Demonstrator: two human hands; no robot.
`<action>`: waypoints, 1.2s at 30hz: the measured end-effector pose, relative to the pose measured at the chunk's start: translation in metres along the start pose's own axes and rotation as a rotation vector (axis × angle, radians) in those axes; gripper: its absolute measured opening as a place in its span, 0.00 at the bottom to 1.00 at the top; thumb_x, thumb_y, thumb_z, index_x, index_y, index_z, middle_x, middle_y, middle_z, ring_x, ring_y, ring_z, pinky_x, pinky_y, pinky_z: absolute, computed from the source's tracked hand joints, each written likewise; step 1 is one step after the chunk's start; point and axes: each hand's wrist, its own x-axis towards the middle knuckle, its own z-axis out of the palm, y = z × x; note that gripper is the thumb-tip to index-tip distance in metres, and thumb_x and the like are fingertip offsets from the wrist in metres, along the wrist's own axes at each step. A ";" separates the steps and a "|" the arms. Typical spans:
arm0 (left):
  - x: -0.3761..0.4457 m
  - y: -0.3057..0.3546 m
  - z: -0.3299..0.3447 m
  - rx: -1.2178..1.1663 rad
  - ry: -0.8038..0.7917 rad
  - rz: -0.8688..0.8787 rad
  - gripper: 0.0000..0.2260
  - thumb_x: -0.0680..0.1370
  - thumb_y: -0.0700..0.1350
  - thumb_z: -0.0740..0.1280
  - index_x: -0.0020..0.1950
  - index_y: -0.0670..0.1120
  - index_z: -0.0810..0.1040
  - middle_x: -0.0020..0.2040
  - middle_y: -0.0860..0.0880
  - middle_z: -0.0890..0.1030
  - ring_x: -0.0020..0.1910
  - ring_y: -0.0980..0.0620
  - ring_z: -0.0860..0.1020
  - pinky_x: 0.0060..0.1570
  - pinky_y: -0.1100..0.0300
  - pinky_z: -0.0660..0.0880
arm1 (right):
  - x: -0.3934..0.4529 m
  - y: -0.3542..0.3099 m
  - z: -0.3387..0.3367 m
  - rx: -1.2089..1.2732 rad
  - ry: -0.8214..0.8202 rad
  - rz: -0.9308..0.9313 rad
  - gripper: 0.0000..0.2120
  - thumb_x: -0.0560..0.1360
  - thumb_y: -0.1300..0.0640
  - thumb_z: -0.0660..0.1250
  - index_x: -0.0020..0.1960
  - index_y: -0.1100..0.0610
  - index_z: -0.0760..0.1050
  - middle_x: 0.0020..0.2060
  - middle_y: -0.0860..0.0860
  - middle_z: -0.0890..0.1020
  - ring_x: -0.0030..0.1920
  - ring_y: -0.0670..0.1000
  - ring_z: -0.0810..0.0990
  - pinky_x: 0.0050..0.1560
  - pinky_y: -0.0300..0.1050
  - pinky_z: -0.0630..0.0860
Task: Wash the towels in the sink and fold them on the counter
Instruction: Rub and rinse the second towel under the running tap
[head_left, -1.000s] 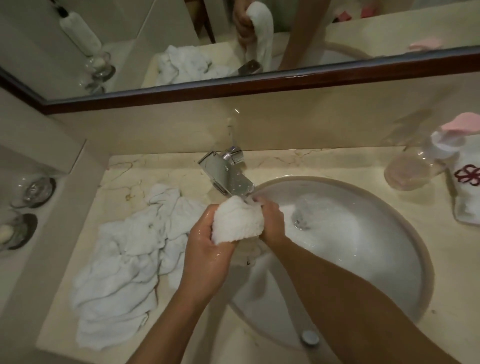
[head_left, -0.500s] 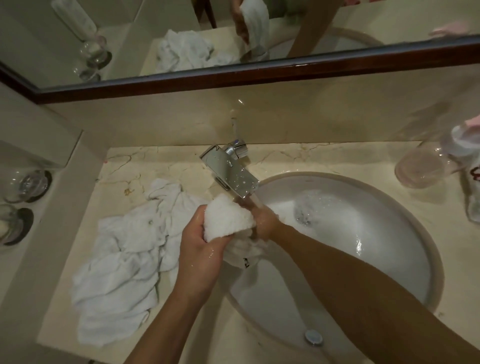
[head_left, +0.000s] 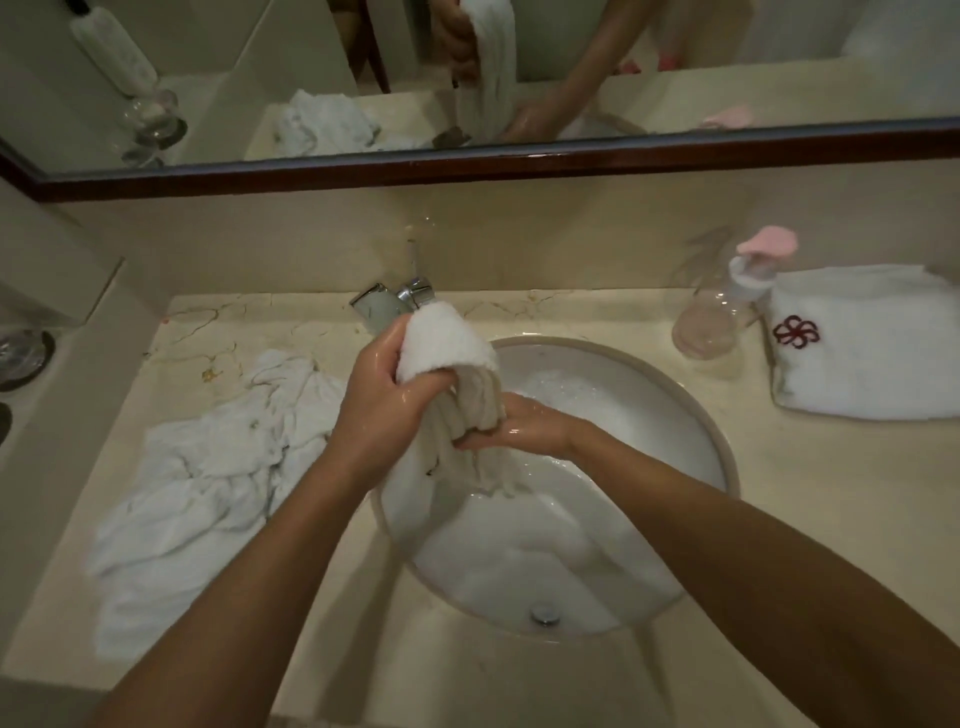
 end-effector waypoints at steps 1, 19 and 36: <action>0.001 0.005 0.002 -0.025 -0.007 0.000 0.19 0.71 0.46 0.67 0.61 0.57 0.76 0.53 0.59 0.82 0.55 0.60 0.79 0.53 0.62 0.77 | -0.008 -0.006 -0.002 0.056 0.044 -0.016 0.28 0.69 0.46 0.77 0.67 0.50 0.76 0.60 0.46 0.82 0.61 0.47 0.79 0.69 0.51 0.73; -0.034 0.035 0.035 -1.378 0.119 -0.466 0.18 0.78 0.44 0.62 0.66 0.41 0.77 0.59 0.44 0.82 0.56 0.45 0.83 0.57 0.52 0.79 | -0.069 -0.009 0.059 0.259 0.845 -0.166 0.30 0.64 0.49 0.81 0.64 0.54 0.77 0.51 0.47 0.85 0.52 0.44 0.84 0.51 0.50 0.80; -0.019 -0.030 0.023 0.390 -0.392 -0.004 0.54 0.66 0.50 0.78 0.81 0.53 0.45 0.70 0.51 0.70 0.65 0.50 0.73 0.61 0.54 0.73 | -0.101 -0.116 -0.026 -0.398 0.072 0.151 0.27 0.71 0.57 0.76 0.64 0.52 0.66 0.54 0.51 0.79 0.51 0.50 0.81 0.52 0.47 0.81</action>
